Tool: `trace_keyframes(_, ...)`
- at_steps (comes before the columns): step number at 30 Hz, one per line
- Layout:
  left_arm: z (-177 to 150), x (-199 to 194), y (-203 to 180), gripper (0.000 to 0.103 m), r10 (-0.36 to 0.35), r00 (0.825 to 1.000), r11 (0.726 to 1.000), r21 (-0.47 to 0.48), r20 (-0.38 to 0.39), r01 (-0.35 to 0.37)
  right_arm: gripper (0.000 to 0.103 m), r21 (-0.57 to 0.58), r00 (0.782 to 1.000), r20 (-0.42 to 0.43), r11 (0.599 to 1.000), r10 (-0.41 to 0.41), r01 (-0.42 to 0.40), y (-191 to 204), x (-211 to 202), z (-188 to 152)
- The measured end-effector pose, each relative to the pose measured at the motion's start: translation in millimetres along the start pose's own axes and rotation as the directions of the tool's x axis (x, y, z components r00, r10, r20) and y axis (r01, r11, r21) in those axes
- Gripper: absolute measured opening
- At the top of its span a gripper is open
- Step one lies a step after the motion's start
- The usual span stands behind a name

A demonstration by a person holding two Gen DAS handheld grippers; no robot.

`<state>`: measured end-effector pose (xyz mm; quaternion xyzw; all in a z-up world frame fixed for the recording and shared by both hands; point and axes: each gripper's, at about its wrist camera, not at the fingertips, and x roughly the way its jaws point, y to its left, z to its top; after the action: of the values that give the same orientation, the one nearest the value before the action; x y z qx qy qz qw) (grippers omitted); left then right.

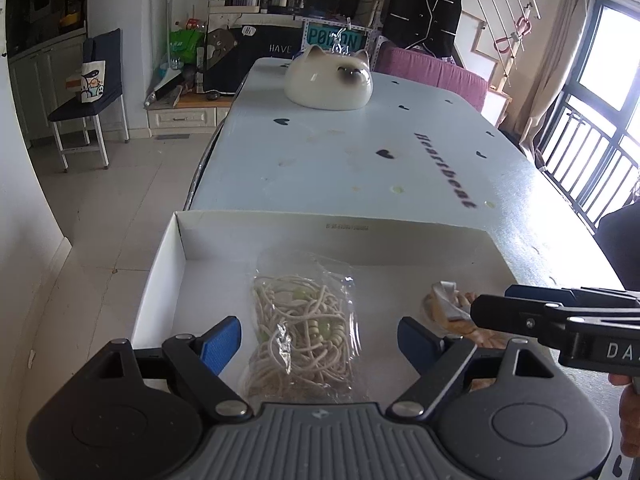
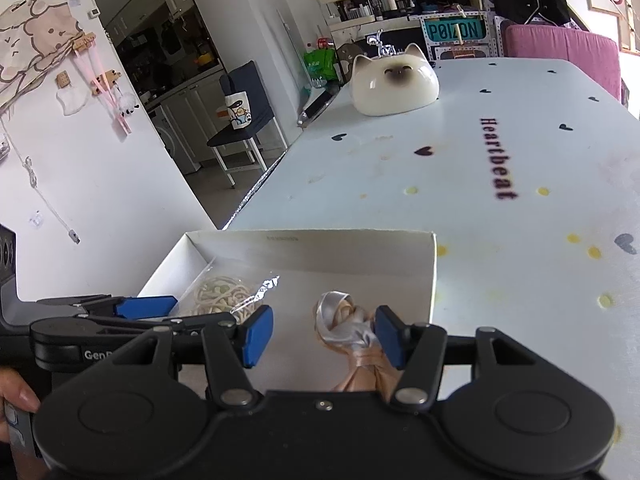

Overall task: Organize soft objects
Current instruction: 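Carry the cord bag and ribbon bundle into the white box and open both grippers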

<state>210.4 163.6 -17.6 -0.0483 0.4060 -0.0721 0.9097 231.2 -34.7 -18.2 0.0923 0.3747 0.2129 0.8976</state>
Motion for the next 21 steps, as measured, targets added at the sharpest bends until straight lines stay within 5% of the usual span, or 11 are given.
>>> trace_keyframes(21,-9,-77,-24,0.09,0.019,0.994,0.999,0.042,0.107,-0.023,0.062,-0.077,0.993,0.118,0.997,0.004,0.005,6,-81,-17)
